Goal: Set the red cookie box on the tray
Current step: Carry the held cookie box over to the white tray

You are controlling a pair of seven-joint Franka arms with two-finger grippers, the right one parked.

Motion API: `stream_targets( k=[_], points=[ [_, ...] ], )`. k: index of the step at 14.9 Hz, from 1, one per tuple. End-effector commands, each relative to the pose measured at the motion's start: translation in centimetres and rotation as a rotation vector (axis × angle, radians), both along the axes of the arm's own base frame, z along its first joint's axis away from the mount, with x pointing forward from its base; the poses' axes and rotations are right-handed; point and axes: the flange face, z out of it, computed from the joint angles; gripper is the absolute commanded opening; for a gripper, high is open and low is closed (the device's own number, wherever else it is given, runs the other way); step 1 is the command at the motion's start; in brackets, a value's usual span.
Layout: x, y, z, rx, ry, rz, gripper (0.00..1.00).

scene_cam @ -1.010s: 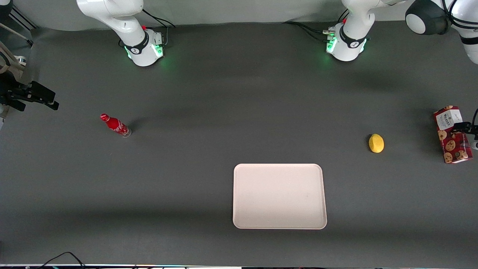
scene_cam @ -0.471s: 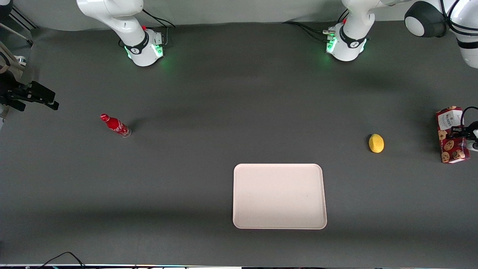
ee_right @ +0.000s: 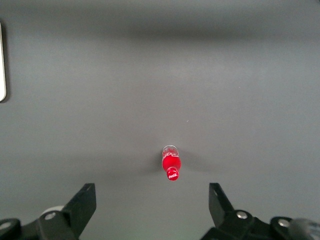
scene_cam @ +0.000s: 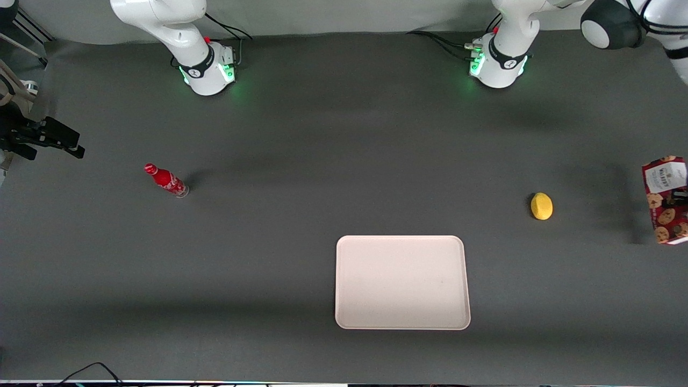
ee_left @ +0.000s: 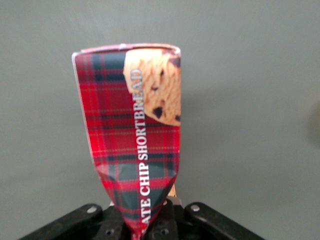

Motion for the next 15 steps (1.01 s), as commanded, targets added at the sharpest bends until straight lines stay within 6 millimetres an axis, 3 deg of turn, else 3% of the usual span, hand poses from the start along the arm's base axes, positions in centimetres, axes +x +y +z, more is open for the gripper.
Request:
stream_targets(
  k=[1,4,7,9,12,14,15],
  points=[
    [4.6,-5.3,11.8,0.071,0.048,0.051,0.00],
    [6.2,-10.7,19.2,0.064,0.066,0.092,0.00],
    [7.7,-19.6,22.9,0.021,0.099,0.178,0.00],
    [8.9,-27.8,23.5,-0.013,0.108,0.219,0.00],
    [10.1,-40.1,21.8,0.026,0.125,0.228,0.00],
    [10.8,-46.0,20.1,0.035,0.082,0.222,0.00],
    [11.2,-48.1,18.3,0.032,0.074,0.222,0.00]
  ],
)
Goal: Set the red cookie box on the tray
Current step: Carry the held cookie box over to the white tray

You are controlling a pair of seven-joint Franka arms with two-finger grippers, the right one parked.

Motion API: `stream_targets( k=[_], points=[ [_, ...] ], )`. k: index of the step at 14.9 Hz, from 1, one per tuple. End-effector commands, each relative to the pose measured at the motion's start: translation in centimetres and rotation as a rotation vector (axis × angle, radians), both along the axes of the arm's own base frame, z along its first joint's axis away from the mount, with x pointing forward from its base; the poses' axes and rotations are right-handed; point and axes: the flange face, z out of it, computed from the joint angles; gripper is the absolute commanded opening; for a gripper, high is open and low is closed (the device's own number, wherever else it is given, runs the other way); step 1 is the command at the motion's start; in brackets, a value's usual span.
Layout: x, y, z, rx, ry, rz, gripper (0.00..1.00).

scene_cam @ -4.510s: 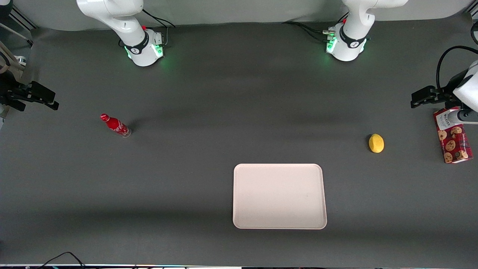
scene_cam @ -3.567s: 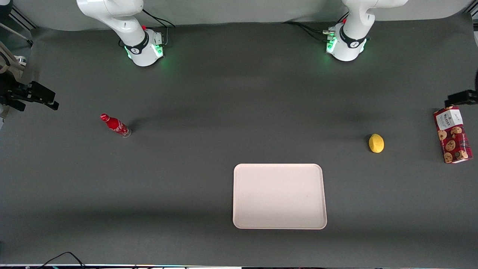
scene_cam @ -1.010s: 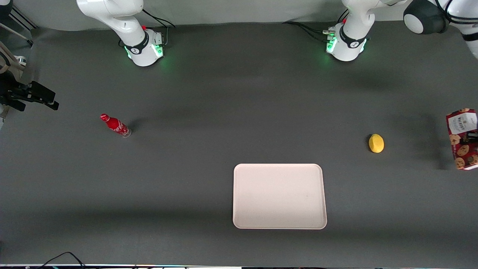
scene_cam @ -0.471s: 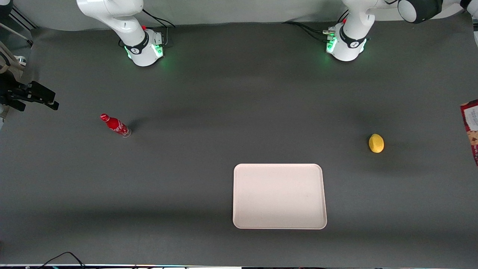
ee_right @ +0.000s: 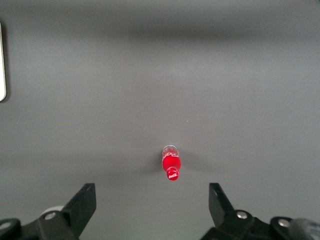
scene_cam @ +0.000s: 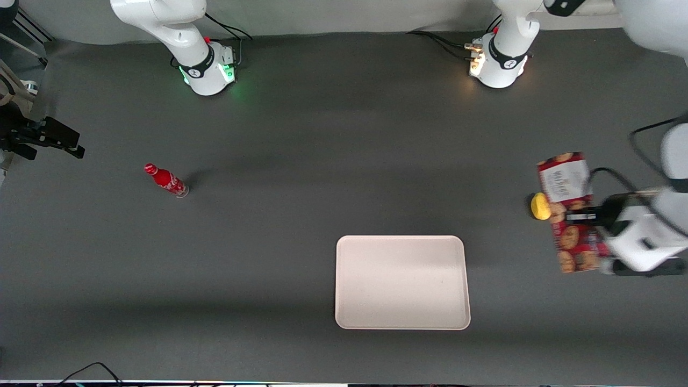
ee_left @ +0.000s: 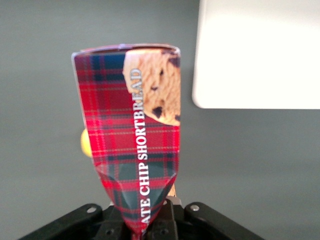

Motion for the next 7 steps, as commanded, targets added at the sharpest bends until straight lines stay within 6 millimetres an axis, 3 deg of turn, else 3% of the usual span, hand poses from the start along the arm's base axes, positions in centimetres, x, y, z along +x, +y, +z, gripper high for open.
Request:
stream_targets(
  k=[1,2,4,7],
  points=[
    [1.2,-6.8,-4.3,0.010,-0.057,0.001,0.00],
    [1.7,-9.1,-6.5,0.008,-0.083,-0.038,0.00],
    [2.5,-11.8,-12.5,0.022,-0.120,-0.092,0.00],
    [3.6,-12.9,-20.5,0.032,-0.117,-0.121,0.00]
  ],
)
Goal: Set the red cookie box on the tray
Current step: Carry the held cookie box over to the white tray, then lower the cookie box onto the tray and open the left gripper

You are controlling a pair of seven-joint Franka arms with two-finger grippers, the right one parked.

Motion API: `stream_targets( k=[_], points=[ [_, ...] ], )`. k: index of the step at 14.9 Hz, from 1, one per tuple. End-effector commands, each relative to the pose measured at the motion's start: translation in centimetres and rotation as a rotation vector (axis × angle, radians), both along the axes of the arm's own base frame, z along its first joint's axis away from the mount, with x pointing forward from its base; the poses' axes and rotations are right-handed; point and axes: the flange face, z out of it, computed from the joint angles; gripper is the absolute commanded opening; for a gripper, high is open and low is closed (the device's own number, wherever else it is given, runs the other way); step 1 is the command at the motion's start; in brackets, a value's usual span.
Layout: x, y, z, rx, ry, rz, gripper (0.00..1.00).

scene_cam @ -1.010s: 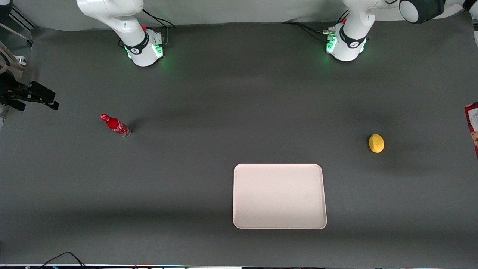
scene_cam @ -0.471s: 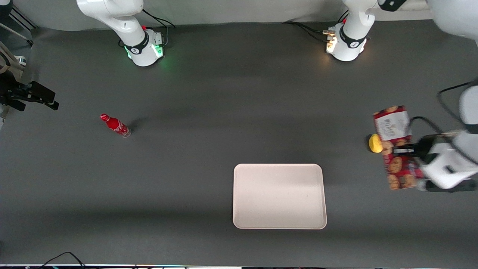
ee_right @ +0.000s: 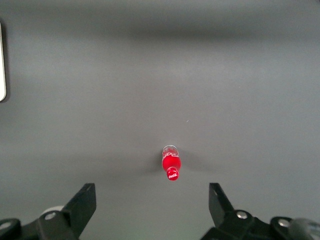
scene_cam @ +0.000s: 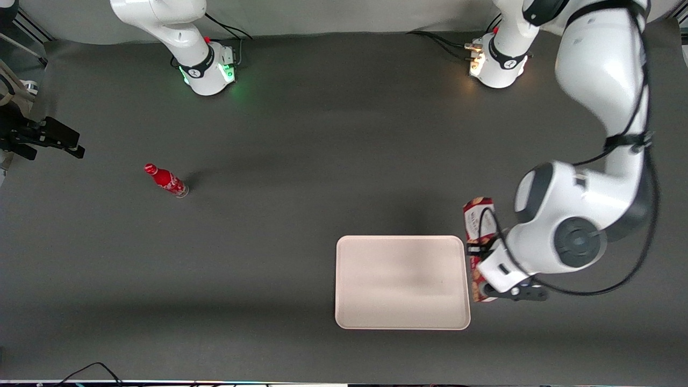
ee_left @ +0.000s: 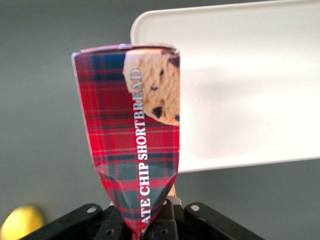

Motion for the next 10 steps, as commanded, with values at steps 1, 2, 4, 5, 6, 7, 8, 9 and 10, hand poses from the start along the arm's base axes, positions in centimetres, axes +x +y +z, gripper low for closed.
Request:
stream_targets(
  k=[1,2,4,5,6,7,8,9,10],
  points=[
    [0.9,-0.3,-7.2,0.018,0.013,-0.017,0.00],
    [1.2,-0.4,-8.2,0.014,-0.003,-0.016,0.00],
    [1.5,-0.4,-10.0,0.014,-0.021,-0.012,0.00],
    [1.6,-0.4,-10.7,0.017,-0.027,-0.009,0.00],
    [1.5,-0.8,-11.4,0.026,-0.032,-0.005,0.00],
    [1.5,-1.1,-12.3,0.036,-0.038,0.013,0.00],
    [1.5,-1.8,-12.8,0.036,-0.050,0.034,0.00],
    [1.4,-2.3,-13.3,0.035,-0.053,0.046,0.00],
    [1.3,-2.5,-13.6,0.036,-0.052,0.043,0.00]
  ],
)
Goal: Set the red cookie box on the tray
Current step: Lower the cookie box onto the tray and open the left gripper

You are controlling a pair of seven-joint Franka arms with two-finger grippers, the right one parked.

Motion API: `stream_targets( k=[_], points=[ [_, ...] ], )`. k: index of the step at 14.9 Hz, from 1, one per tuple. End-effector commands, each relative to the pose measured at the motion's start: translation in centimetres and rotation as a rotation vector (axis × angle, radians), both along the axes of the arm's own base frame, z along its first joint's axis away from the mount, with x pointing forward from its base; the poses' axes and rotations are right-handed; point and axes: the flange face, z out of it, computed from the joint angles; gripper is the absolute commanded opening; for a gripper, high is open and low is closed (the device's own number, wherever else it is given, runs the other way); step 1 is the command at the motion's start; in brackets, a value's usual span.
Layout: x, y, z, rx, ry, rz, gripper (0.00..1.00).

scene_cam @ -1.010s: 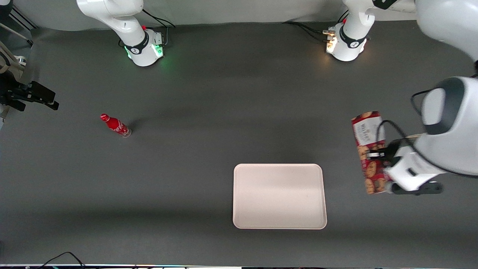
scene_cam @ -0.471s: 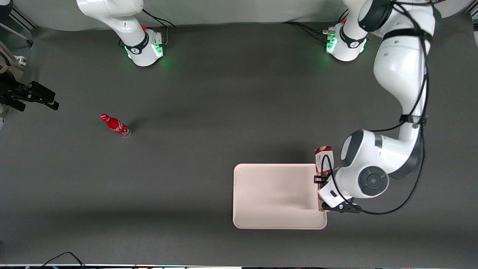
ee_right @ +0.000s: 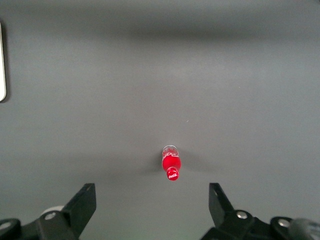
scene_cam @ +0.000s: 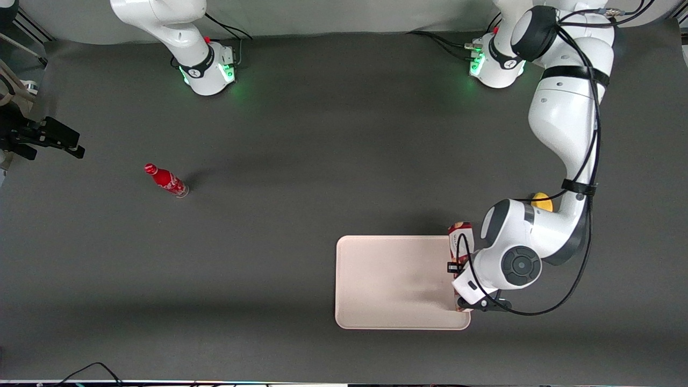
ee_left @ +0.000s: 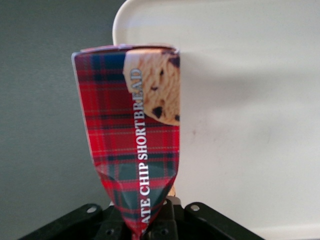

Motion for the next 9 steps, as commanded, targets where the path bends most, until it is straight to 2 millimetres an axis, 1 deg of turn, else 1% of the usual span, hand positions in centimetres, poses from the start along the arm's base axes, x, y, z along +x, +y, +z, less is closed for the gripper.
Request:
stream_targets(
  k=[1,2,3,4,7,8,9],
  points=[
    [-0.1,-1.6,-0.8,0.017,-0.024,0.026,0.00],
    [-0.1,-1.7,-1.0,0.024,-0.027,0.020,0.00],
    [-0.1,-1.6,-1.0,0.029,-0.029,0.019,0.42],
    [-0.1,-1.5,-0.9,0.030,-0.031,0.016,0.99],
    [0.2,-1.0,-0.1,0.031,-0.033,0.022,1.00],
    [0.3,-0.7,0.7,0.031,-0.031,0.026,1.00],
    [0.3,-0.4,2.2,0.033,-0.029,0.026,1.00]
  ],
)
